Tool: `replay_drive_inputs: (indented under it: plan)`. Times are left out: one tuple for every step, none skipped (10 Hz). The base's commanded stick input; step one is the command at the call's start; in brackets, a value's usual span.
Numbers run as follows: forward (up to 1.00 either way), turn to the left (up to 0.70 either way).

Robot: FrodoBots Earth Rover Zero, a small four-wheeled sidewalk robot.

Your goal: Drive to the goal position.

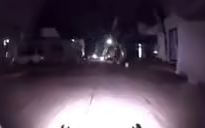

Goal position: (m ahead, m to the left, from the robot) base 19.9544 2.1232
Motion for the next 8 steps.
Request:
replay_drive_inputs:
  plan:
    - [0.85,-0.34]
    - [0.85,-0.28]
    - [0.85,-0.07]
    - [0.85,0.00]
    - [0.85,0.00]
    - [0.85,0.00]
    - [0.85,0.00]
    - [0.85,0.00]
